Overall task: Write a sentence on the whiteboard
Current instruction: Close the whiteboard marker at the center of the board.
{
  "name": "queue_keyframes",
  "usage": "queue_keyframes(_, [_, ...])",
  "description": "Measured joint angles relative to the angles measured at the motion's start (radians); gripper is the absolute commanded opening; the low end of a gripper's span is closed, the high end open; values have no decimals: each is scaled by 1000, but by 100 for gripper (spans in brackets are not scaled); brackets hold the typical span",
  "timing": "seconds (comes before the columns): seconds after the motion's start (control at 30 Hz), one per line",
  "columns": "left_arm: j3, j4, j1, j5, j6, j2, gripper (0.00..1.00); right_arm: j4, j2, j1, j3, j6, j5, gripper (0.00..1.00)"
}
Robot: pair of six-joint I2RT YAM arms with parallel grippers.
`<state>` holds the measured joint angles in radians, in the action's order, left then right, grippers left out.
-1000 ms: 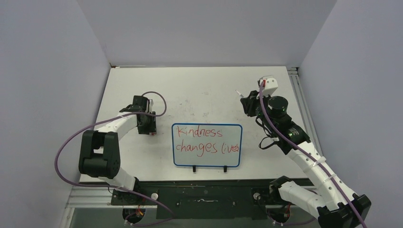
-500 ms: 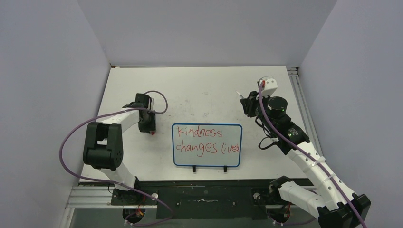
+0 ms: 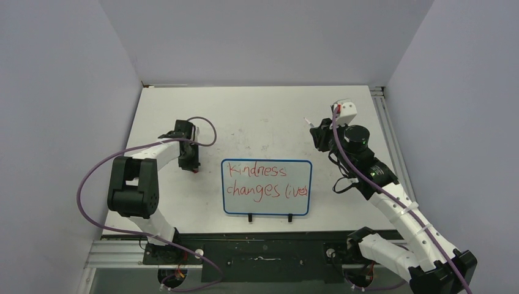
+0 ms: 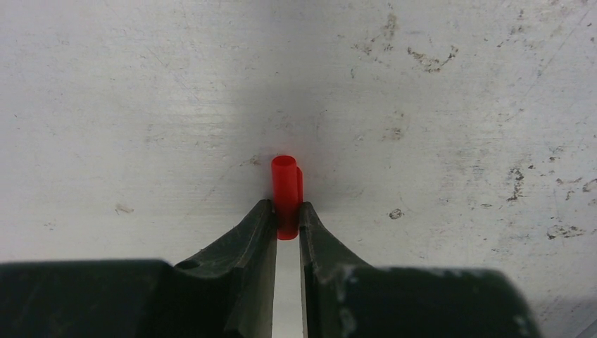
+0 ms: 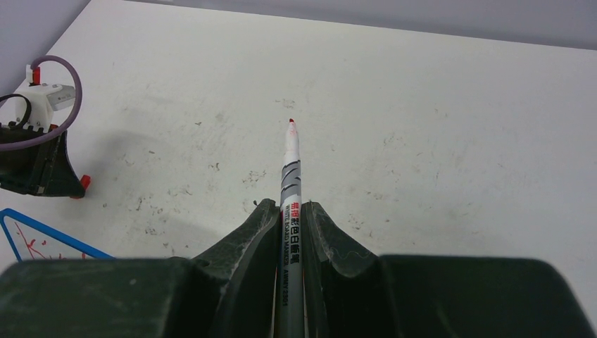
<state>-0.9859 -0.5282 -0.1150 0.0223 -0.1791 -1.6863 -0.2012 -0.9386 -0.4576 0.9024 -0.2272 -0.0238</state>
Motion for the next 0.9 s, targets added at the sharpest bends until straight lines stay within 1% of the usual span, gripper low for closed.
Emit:
queue_keyframes(0.17, [0, -1, -3, 6, 1, 8, 0, -1, 1, 0, 1, 0, -5, 5])
queue_keyframes(0.3, [8, 1, -4, 31, 2, 70, 0, -5, 1, 0, 13, 0, -27, 5])
queue_keyframes(0.53, [55, 34, -7, 67, 5, 308, 0, -71, 2, 1, 92, 11, -131, 5])
queue_keyframes(0.7, [61, 98, -34, 61, 23, 490, 0, -153, -8, 1, 185, 12, -258, 5])
queue_keyframes(0.77, [60, 119, -63, 56, 42, 558, 0, -184, -35, 1, 233, 6, -323, 5])
queue_keyframes(0.9, [52, 138, -176, 52, 98, 672, 0, -237, -119, 4, 332, -6, -457, 5])
